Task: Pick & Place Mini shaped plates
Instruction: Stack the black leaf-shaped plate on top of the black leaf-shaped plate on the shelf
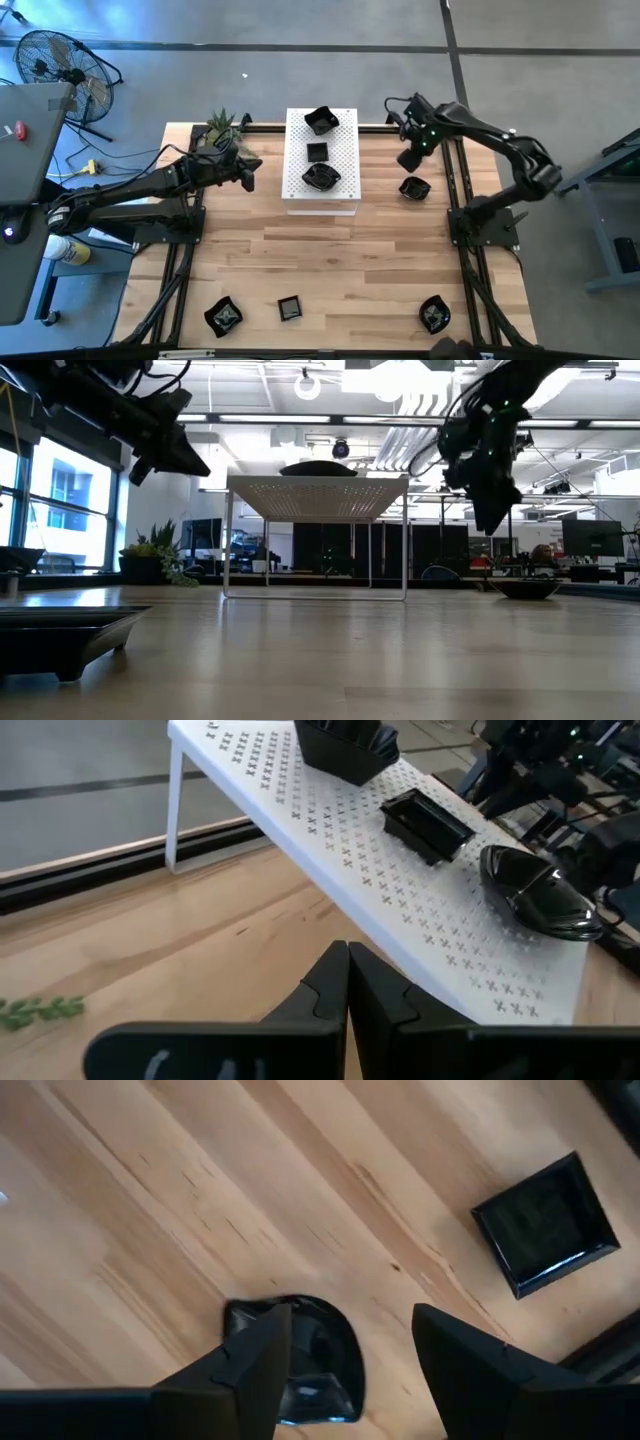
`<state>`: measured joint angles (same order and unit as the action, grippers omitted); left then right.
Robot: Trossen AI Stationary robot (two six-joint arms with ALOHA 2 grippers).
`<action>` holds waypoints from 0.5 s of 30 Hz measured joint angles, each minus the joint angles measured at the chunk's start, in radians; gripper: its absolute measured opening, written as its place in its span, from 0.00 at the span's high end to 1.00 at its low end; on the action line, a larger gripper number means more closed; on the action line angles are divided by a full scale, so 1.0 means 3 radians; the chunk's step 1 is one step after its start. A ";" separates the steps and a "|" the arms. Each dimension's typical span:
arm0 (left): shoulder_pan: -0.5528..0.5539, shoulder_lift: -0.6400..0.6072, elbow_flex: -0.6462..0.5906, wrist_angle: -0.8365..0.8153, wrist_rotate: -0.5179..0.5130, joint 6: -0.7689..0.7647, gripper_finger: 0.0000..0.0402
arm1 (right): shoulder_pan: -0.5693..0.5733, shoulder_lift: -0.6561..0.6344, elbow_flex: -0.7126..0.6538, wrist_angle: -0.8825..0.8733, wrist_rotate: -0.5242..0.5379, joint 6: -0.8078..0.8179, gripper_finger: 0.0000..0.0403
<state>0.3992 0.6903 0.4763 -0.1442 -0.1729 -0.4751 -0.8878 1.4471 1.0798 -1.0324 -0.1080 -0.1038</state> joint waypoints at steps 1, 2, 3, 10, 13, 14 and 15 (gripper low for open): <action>0.0000 -0.0001 0.0000 -0.0016 -0.0013 0.0001 1.00 | -0.0020 0.0055 0.0000 -0.0005 0.0001 -0.0092 0.49; 0.0000 -0.0001 0.0000 -0.0036 -0.0023 -0.0001 1.00 | -0.0040 0.0103 0.0000 -0.0003 0.0000 -0.0177 0.49; 0.0000 0.0000 0.0000 -0.0056 -0.0027 0.0000 1.00 | -0.0062 0.0147 0.0000 0.0001 -0.0001 -0.0260 0.49; 0.0000 0.0000 0.0000 -0.0139 -0.0068 -0.0002 1.00 | -0.0168 0.0428 0.0000 0.0041 -0.0012 -0.0777 0.52; 0.0000 0.0000 0.0000 -0.0138 -0.0070 -0.0003 1.00 | -0.0197 0.0547 0.0000 0.0095 -0.0011 -0.0904 0.54; 0.0000 0.0000 0.0000 -0.0139 -0.0070 -0.0003 1.00 | -0.0205 0.0585 0.0000 0.0121 -0.0016 -0.0937 0.54; 0.0000 0.0000 0.0000 -0.0138 -0.0070 -0.0003 1.00 | -0.0207 0.0619 0.0000 0.0139 -0.0020 -0.0969 0.55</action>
<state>0.3992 0.6903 0.4763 -0.1856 -0.1940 -0.4759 -0.9501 1.6328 1.0798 -0.9907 -0.1141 -0.3945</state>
